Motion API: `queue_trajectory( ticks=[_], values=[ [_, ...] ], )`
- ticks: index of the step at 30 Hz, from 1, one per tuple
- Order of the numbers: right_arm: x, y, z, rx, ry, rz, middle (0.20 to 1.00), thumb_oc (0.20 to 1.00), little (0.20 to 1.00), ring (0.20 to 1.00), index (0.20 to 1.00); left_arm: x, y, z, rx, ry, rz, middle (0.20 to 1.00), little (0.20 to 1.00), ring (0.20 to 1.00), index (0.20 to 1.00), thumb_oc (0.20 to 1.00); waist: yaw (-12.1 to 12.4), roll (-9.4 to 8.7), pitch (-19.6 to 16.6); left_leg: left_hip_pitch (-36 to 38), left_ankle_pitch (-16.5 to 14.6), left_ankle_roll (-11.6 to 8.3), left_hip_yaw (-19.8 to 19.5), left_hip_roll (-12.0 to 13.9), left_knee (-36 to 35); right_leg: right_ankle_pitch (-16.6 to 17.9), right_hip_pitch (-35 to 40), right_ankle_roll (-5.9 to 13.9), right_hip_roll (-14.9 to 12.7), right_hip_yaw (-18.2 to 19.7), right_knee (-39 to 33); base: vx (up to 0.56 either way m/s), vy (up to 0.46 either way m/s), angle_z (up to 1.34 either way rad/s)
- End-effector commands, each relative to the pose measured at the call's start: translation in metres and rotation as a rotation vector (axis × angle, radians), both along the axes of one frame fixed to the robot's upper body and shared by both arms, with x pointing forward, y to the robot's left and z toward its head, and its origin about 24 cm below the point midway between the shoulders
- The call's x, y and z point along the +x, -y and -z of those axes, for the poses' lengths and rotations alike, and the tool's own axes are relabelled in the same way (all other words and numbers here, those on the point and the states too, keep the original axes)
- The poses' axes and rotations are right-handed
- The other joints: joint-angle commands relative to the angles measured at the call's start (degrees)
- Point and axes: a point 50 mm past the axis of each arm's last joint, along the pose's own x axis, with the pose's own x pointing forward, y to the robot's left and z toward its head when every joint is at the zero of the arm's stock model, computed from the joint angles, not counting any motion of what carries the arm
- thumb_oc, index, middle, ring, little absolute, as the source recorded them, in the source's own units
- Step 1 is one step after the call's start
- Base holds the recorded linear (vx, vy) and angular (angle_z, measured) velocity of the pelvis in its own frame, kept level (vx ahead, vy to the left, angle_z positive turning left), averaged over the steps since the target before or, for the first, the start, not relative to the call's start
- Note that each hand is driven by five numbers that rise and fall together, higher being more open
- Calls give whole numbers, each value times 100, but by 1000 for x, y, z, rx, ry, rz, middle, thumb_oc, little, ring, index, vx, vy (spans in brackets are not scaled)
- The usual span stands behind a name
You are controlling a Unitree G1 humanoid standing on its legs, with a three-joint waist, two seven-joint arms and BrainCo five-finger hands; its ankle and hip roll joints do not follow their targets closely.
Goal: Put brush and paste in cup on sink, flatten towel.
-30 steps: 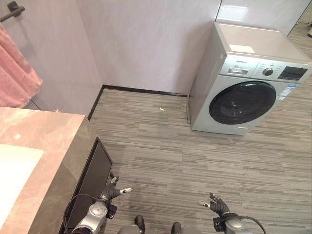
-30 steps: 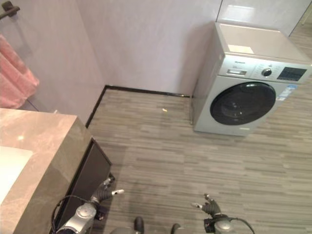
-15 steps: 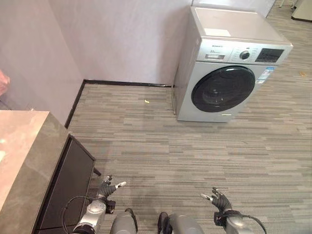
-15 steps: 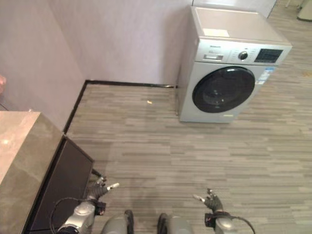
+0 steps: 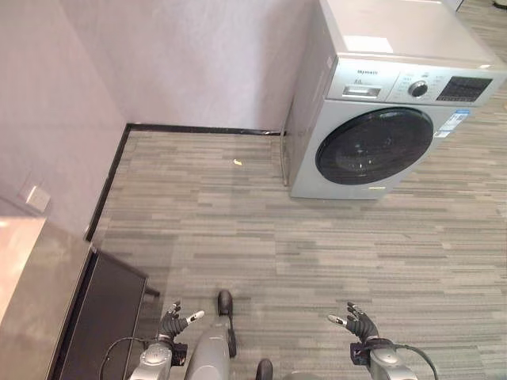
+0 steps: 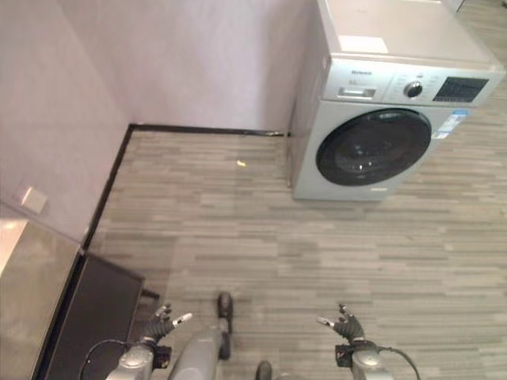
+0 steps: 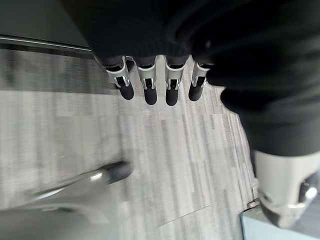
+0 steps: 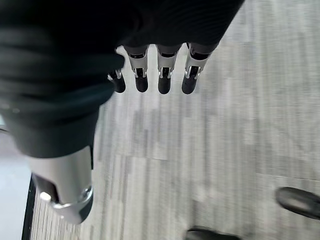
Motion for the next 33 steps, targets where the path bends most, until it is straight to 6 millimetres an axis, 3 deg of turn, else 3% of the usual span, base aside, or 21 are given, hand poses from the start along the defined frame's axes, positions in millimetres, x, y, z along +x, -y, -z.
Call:
queue_trajectory(
  ticks=[1,2,3,5,7,8,9,10,12,14,16,18,20,25,27,28,29,30,31,32,33],
  values=[
    [-2,-3,-4,21,46,-8,1000,1000,1000,1000,1000,23,-12,-17,54,104,34,1000,1000,1000,1000,1000,188,-257,-484,-326,-442,-235,123,-217,728,986,-514,653,-855,97,1736,355,318,-14],
    [-1,-5,-4,25,45,-22,1000,1000,1000,1000,1000,23,-13,-18,58,103,42,1000,1000,1000,1000,1000,182,-275,-498,-201,-533,-163,110,-326,700,1340,-579,711,-945,106,2067,543,529,11],
    [1,-9,-5,32,55,-41,1000,1000,1000,1000,1000,24,-12,-19,61,108,64,1000,1000,1000,1000,1000,174,-213,-491,121,-705,-4,49,-477,572,2026,-865,780,-1110,44,2836,303,325,31],
    [4,-10,-6,31,61,-48,1000,1000,1000,1000,1000,27,-11,-21,65,115,76,1000,1000,1000,1000,1000,158,-132,-449,287,-756,68,18,-479,498,2260,-1072,751,-1159,-24,3215,199,234,34],
    [7,-13,-7,34,69,-57,1000,1000,1000,1000,1000,28,-12,-21,85,108,104,1000,1000,1000,1000,1000,77,-35,-367,602,-872,165,-37,-474,380,2226,-1392,733,-1205,-146,3629,296,251,17],
    [8,-14,-8,41,76,-62,1000,1000,1000,1000,1000,29,-12,-21,88,106,107,1000,1000,1000,1000,1000,0,-10,-335,789,-916,172,-125,-501,297,1873,-1618,668,-1076,-71,3573,297,208,7],
    [8,-14,-8,41,76,-62,1000,1000,1000,1000,1000,29,-12,-21,88,107,107,1000,1000,1000,1000,1000,1,0,-343,779,-911,169,-127,-489,296,1886,-1623,663,-1064,-75,3560,304,110,18],
    [6,-16,-6,54,68,-67,1000,1000,1000,1000,1000,30,-13,-21,90,106,101,1000,1000,1000,1000,1000,-93,33,-322,1082,-957,134,-257,-526,165,1440,-1932,548,-1032,-242,3028,273,88,30],
    [3,-15,-5,58,62,-64,1000,1000,1000,1000,1000,30,-11,-20,84,99,106,1000,1000,1000,1000,1000,-167,30,-289,1242,-1005,82,-442,-592,125,1181,-2111,478,-946,-260,2486,315,58,47],
    [1,-15,-5,56,62,-70,1000,1000,1000,1000,1000,29,-10,-19,78,93,111,1000,1000,1000,1000,1000,-278,-23,-255,1452,-1070,25,-736,-703,30,1283,-2526,519,-698,66,1746,302,-1,65],
    [0,-14,-6,55,68,-68,1000,1000,1000,1000,1000,29,-10,-18,80,90,107,1000,1000,1000,1000,1000,-321,-42,-239,1545,-1110,2,-831,-730,-4,1367,-2670,545,-664,123,1512,183,-9,86],
    [-1,-12,-7,58,72,-60,1000,1000,1000,1000,1000,26,-10,-16,72,82,93,1000,1000,1000,1000,1000,-386,-81,-208,1687,-1200,-35,-963,-793,-1,1532,-2794,594,-642,101,1276,273,-23,71],
    [-4,-7,-7,71,73,-26,1000,1000,1000,1000,1000,22,-11,-14,60,71,72,1000,1000,1000,1000,1000,-425,-113,-220,1883,-1305,-78,-1137,-880,32,1735,-2896,605,-641,-186,1019,384,-55,44],
    [-8,0,-6,82,70,15,1000,1000,1000,1000,1000,18,-11,-11,50,56,62,1000,1000,1000,1000,1000,-495,-157,-303,2086,-1465,-173,-1384,-928,241,1733,-2723,543,-498,-106,832,259,-85,50],
    [-12,4,-5,75,62,45,1000,1000,1000,1000,1000,15,-10,-8,30,40,31,1000,1000,1000,1000,1000,-517,-160,-474,2146,-1489,-360,-1408,-828,664,1610,-2426,405,-334,-27,718,344,-151,43],
    [-12,4,-5,74,62,45,1000,1000,1000,1000,1000,14,-10,-8,30,39,31,1000,1000,1000,1000,1000,-521,-154,-469,2150,-1498,-361,-1413,-822,672,1610,-2413,404,-329,-34,712,511,-287,25],
    [-14,11,-6,62,64,70,1000,1000,1000,1000,1000,17,-7,-8,9,50,12,1000,1000,1000,1000,1000,-558,-184,-505,1749,-1035,-739,-1180,-645,1742,1492,-2025,278,-319,-188,450,324,-216,26],
    [-14,14,-7,54,68,76,1000,1000,1000,1000,1000,21,-6,-10,10,61,19,1000,1000,1000,1000,1000,-563,-219,-471,1532,-856,-882,-1052,-565,2148,1464,-1914,241,-357,-248,378,373,-258,49],
    [-13,17,-9,50,76,85,1000,1000,1000,1000,1000,25,-5,-13,9,75,28,1000,1000,1000,1000,1000,-542,-252,-414,1295,-699,-960,-933,-520,2509,1427,-1817,189,-387,-284,314,225,-202,78],
    [-13,21,-11,36,75,78,1000,1000,1000,1000,1000,33,-3,-17,22,100,45,1000,1000,1000,1000,1000,-541,-328,-330,952,-610,-954,-454,-314,3047,1345,-1680,101,-456,-405,243,165,-159,76],
    [-13,21,-11,36,75,78,1000,1000,1000,1000,1000,33,-3,-17,22,100,45,1000,1000,1000,1000,1000,-537,-322,-329,944,-621,-955,-451,-305,3066,1345,-1682,100,-448,-402,245,170,-179,56]
  ],
)
